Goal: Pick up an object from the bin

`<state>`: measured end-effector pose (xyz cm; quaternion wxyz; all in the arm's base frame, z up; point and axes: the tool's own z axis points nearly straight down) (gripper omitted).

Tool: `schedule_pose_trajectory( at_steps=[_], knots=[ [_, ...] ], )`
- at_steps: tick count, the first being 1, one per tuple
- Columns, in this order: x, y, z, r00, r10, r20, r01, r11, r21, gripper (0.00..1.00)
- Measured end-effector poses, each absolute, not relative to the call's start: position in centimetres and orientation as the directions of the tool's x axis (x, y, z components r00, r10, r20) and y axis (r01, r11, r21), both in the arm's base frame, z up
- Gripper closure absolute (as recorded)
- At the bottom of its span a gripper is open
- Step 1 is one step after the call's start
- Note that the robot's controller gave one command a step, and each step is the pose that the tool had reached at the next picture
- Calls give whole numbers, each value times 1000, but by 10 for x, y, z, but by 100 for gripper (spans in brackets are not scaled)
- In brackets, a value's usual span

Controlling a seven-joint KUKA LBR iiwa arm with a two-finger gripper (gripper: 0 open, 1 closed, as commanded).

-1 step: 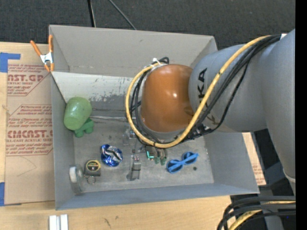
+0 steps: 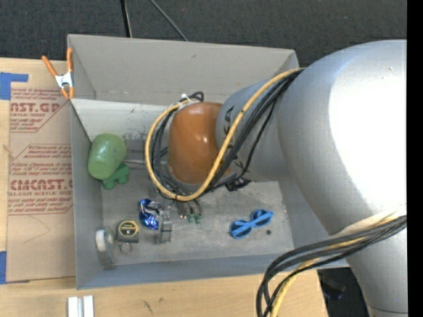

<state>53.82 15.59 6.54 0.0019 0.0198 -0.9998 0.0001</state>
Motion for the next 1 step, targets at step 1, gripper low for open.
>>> schedule_pose_trajectory(
  at_steps=[1],
  knots=[
    [539,156,70,-999,-39,0,-39,999,1,100]
  ],
)
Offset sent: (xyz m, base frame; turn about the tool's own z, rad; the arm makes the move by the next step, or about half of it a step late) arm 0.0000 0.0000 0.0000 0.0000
